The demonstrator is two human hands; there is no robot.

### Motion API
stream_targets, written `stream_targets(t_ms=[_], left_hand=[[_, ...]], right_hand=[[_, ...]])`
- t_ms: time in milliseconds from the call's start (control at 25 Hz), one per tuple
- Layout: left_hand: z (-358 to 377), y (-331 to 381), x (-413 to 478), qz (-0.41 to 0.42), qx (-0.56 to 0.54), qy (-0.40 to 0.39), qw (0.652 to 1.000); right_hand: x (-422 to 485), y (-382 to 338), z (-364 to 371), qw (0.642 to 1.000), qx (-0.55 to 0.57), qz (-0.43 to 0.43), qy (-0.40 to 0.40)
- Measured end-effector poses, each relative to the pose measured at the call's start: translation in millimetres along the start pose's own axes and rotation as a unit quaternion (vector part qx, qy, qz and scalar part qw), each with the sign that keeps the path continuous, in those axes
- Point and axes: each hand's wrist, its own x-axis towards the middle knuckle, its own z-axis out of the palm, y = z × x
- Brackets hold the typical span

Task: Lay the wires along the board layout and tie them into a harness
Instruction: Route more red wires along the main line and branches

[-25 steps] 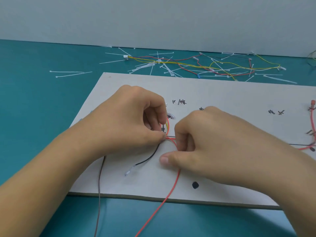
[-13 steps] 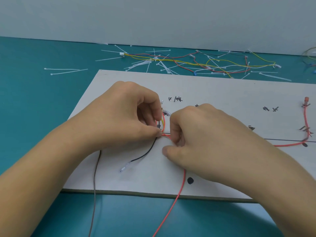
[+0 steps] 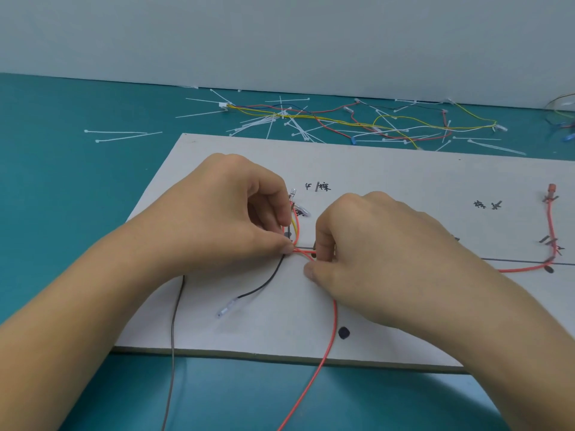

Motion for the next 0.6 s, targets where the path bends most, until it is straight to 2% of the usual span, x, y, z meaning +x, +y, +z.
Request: stream_targets(t_ms=[160,480,600], left_hand=[[-0.6,-1.0,0.4,0.002,0.002,-0.002,1.000],[-1.7,-1.1,0.3,-0.001,-0.002,-0.008,1.000],[-2.0,-1.7,-0.3,-0.001,-0.002,-0.009,1.000]], right_hand=[[0.8,2.1,-3.6,0.998,0.044,0.007,-0.044],[-0.2,0.9,-3.9,0.998,0.033,0.005,-0.047],[2.6,11.9,-6.4,0.992,0.114,-0.002,-0.049]])
